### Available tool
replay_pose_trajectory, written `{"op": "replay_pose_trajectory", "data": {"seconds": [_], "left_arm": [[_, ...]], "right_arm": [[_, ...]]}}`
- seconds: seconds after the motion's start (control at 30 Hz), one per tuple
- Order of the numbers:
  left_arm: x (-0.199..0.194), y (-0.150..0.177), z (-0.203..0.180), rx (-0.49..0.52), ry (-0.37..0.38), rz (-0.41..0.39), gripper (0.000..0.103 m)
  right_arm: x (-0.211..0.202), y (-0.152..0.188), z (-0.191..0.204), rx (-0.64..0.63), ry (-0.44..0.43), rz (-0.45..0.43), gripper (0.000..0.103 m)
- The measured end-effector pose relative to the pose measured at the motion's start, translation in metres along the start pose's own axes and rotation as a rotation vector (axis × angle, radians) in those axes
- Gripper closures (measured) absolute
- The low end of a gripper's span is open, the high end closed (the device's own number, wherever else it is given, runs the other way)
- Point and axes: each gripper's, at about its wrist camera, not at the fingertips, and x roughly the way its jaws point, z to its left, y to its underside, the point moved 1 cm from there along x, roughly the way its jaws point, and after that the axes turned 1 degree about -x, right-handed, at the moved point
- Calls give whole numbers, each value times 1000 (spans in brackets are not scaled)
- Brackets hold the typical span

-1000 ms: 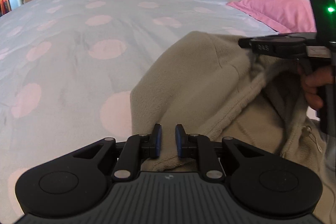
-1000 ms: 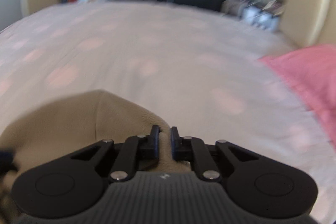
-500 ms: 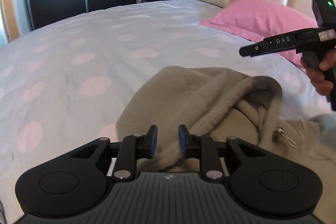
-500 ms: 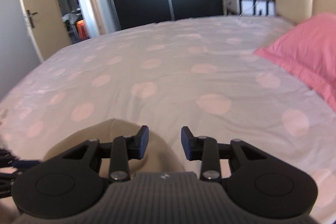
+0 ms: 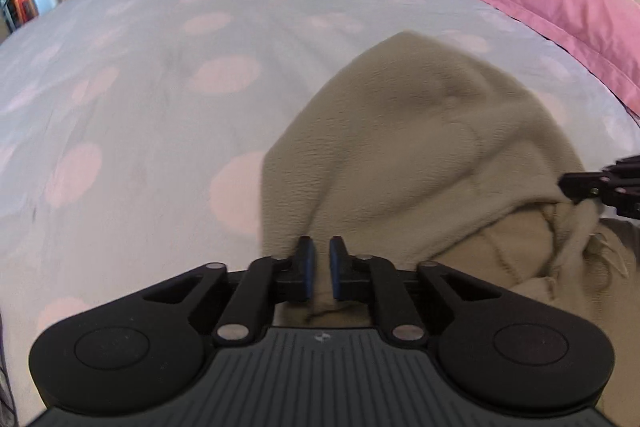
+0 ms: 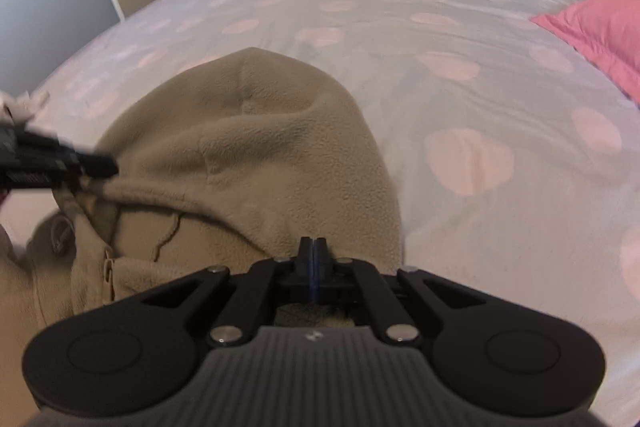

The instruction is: Fold clothes

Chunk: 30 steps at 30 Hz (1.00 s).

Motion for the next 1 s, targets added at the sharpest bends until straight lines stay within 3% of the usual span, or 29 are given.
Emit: {"op": "replay_pose_trajectory", "data": {"seconds": [0.1,0.23,0.33,0.37,0.4,0.43,0.47,0.57,0.87,1.0], "left_arm": [[-2,2,0,28,-13,0,97],[-18,0,-7,82,-11,-41,96],[-31,-10,-2,64,-5,-119,76],[-35,-14,1,44,-21,-154,60],[-38,-19,5,25,-46,-186,51],[-38,-24,9,6,-59,-199,51],[-37,-28,12,-13,-66,-206,51],[-19,-37,21,-81,-1,-127,52],[18,-23,30,-166,-8,-93,53],[25,-20,28,-167,-10,-99,62]], "right_arm": [[-1,5,9,-103,37,-18,103],[-4,0,13,-138,69,0,103],[-10,-13,10,-103,61,-16,98],[-13,-19,7,-83,56,-37,95],[-16,-25,5,-61,52,-62,82],[-17,-32,3,-45,62,-78,60],[-18,-39,1,-31,79,-91,56],[-7,-56,-8,17,127,-84,57],[40,-64,-30,193,139,0,56],[50,-58,-28,184,143,25,58]]}}
